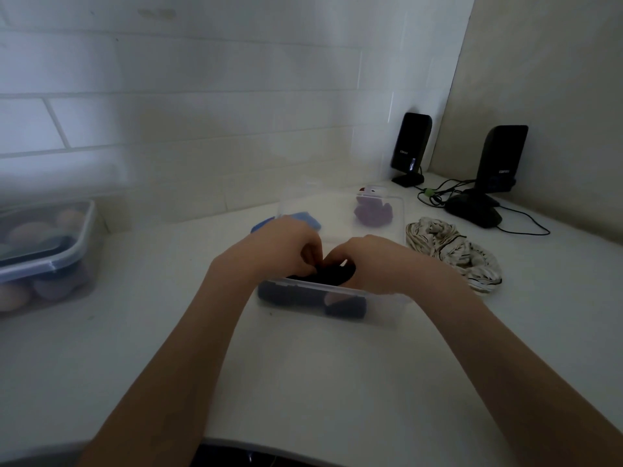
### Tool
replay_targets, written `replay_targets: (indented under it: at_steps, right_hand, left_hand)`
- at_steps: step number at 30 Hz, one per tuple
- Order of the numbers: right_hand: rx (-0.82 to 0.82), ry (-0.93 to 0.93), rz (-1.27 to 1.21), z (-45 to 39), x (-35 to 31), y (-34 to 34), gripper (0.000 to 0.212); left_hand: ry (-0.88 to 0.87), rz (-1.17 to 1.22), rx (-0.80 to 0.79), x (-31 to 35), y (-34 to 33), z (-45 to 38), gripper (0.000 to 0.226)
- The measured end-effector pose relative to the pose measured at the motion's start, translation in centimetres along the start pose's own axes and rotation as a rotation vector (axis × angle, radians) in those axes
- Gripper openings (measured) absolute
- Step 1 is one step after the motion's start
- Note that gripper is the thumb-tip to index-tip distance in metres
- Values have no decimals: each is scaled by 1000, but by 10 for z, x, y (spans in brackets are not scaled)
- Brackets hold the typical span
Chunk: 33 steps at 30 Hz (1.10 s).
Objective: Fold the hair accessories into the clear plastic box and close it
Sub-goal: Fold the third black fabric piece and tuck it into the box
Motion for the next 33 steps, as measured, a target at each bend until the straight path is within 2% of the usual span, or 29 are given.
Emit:
replay_targets:
  at_steps: [4,7,11,14,19,24,28,33]
  right_hand:
    - [36,15,9,0,4,-2,51]
    - [115,20,-76,3,7,-3,42]
    - [216,74,-132,8,8,-2,32]
    - [277,115,-96,10,7,1,29]
    - [477,124,-53,13,12,10,33]
    - [699,110,-92,16,24,16,33]
    - [863,28,-107,21,34,19,38]
    - [1110,-140,-199,27,54,24,37]
  left_hand:
    - [-30,74,59,-9,-6,-1,20]
    - [-53,118,116,-15,-10,-6,18]
    - [-122,116,326,-14,-9,-8,22]
    - [-107,209,453,-17,-3,-7,20]
    - [-53,316,649,-34,9,-3,22]
    - [2,306,739,-43,9,-6,14]
    - [133,340,830,-53,10,-8,16]
    - [265,407,809,-66,6,-14,19]
Point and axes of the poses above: each hand's wrist, its own z-axis away from the middle knuckle, its own y-axis out of the back of the hand, x = y × z, the point moved 2 cm from there along -z, towards the middle knuckle, and after that the axes turned 10 degrees about y, right-handed, at the moved point
